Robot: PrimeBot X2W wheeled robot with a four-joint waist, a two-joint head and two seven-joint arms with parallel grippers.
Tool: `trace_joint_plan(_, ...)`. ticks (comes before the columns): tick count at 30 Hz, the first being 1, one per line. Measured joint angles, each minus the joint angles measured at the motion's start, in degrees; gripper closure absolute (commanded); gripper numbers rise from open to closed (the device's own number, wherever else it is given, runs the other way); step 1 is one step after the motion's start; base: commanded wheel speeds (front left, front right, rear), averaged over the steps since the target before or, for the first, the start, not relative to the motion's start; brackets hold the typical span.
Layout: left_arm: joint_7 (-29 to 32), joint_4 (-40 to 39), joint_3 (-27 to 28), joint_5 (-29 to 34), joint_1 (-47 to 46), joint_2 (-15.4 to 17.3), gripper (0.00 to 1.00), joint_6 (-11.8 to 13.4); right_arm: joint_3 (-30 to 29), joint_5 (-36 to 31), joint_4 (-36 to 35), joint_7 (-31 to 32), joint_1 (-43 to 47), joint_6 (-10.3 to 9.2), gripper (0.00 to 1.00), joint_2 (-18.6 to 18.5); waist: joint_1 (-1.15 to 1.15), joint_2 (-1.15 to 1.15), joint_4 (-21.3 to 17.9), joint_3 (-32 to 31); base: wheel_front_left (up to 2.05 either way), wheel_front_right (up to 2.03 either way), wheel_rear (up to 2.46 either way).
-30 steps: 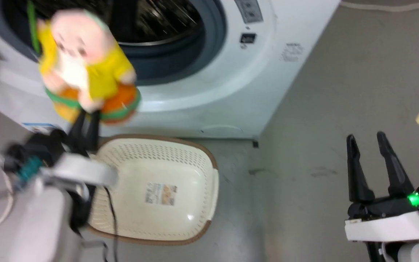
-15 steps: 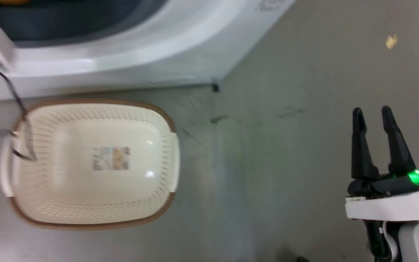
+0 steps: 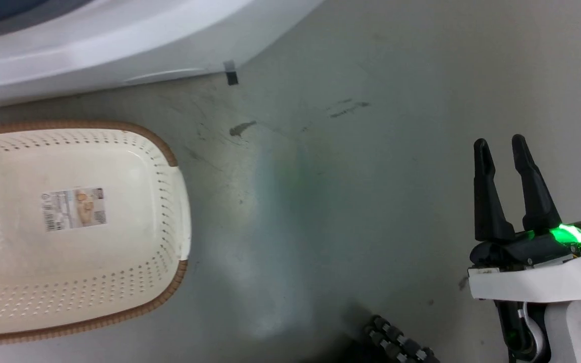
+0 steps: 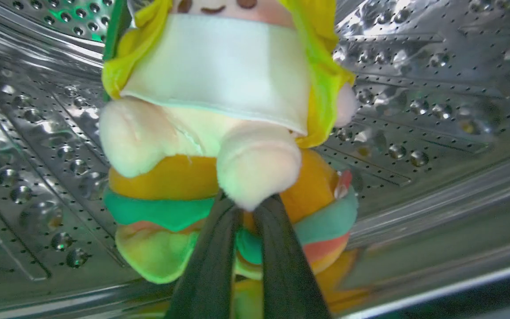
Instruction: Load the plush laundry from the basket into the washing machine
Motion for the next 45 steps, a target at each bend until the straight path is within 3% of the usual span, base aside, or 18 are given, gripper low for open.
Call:
trace_joint_plan(10,-0.1,6.9,-6.0,-1.4,-4.6,0.5,1.0,0.0,0.3,0.5,0.3,0.0,-0.3,0.0,0.0,0.0,-0.01,0.0,-0.7,0.7,0.0,0.0,0.0)
trace_joint_plan(11,-0.5,7.5,-6.4,-1.8,-4.6,0.3,0.3,0.0,0.2,0.5,0.3,0.0,-0.3,0.0,0.0,0.0,-0.01,0.0,-0.6,0.4,0.0,0.0,0.0)
trace_joint_plan(12,-0.9,8.1,-6.6,-2.1,-4.6,0.2,0.0,0.0,0.1,0.4,0.3,0.0,-0.3,0.0,0.0,0.0,-0.01,0.0,-0.4,0.1,0.0,0.0,0.0)
trace_joint_plan(20,-9.1,12.7,-7.6,-5.2,0.2,-2.5,0.0,0.0,-1.8,-3.2,0.4,0.0,-0.4,0.0,0.0,0.0,-0.01,0.0,1.9,-5.0,0.0,0.0,0.0)
trace_joint_plan(32,-29.9,11.1,-7.6,-8.9,19.0,-10.5,0.0,0.9,-4.5,-9.9,1.1,0.0,3.1,0.0,0.0,0.0,-0.03,0.0,8.3,-19.9,0.0,0.0,0.0)
trace_joint_plan(39,-33.0,-0.4,-5.0,-12.1,34.3,-14.8,0.0,5.3,-5.1,-13.0,1.5,0.0,6.6,0.0,0.0,0.0,-0.03,0.0,13.8,-28.9,0.0,0.0,0.0)
trace_joint_plan(45,-33.2,-17.6,-1.1,-10.9,49.8,-17.8,0.0,10.5,-5.9,-14.7,1.5,0.0,8.6,0.0,0.0,0.0,-0.03,0.0,19.2,-34.5,0.0,0.0,0.0)
